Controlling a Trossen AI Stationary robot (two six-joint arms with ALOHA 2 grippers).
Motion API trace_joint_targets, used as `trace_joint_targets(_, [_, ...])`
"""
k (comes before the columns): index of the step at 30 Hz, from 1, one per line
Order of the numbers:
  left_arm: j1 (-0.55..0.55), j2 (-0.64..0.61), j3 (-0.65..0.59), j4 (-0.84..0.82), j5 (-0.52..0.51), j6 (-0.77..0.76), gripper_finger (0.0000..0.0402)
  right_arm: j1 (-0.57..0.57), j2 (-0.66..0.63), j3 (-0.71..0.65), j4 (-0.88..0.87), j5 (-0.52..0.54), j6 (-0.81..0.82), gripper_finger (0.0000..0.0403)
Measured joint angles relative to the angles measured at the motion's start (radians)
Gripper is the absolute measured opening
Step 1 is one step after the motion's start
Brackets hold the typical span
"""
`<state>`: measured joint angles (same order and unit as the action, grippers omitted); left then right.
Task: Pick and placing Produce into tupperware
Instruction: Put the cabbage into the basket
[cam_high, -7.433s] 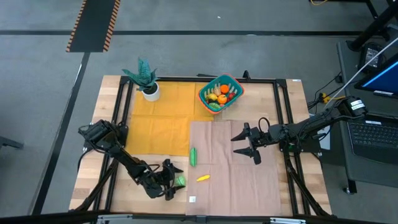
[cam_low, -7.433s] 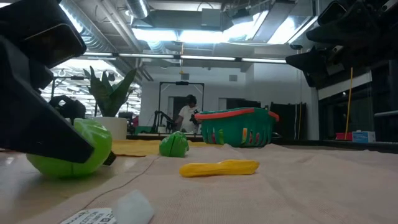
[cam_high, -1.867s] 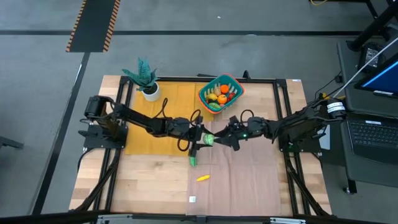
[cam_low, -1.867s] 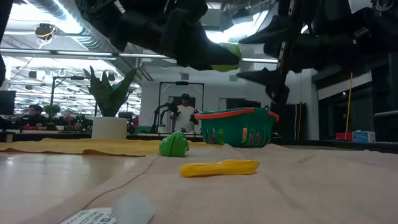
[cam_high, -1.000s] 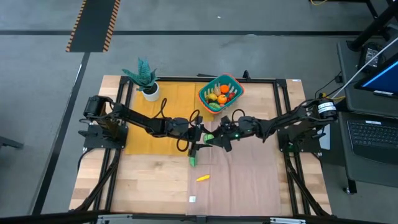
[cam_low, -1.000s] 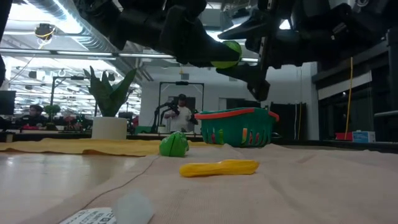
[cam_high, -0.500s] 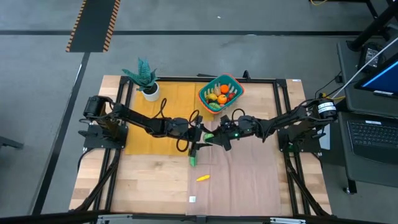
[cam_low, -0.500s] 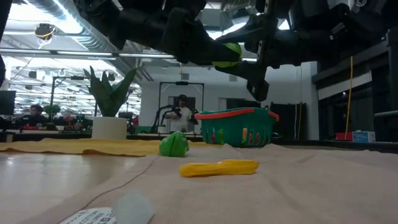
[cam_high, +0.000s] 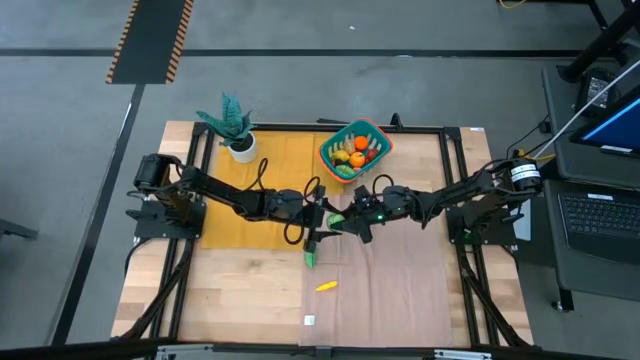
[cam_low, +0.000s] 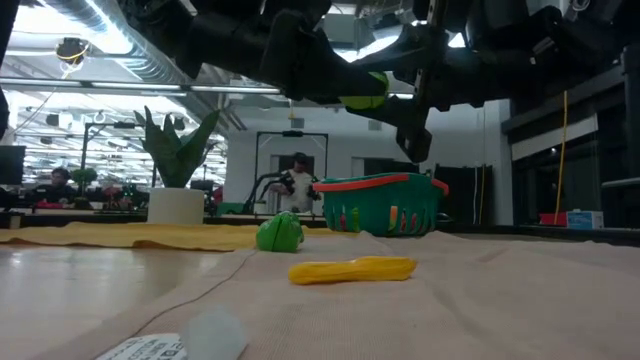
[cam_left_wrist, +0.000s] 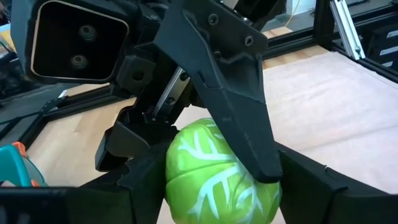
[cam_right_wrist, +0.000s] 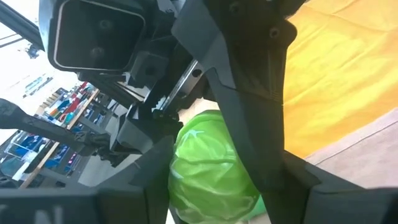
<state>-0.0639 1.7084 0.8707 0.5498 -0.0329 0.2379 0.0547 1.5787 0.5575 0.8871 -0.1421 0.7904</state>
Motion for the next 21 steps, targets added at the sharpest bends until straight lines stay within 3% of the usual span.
trace_joint_targets(12, [-0.021, 0.000, 0.000, -0.003, -0.011, 0.015, 0.0255, 0.000, 0.000, 0.000, 0.015, -0.040, -0.010, 0.0193])
trace_joint_targets(21, [-0.026, -0.054, 0.000, -0.100, -0.031, 0.042, 0.0256, -0.026, 0.000, -0.007, 0.056, -0.075, -0.011, 0.0193])
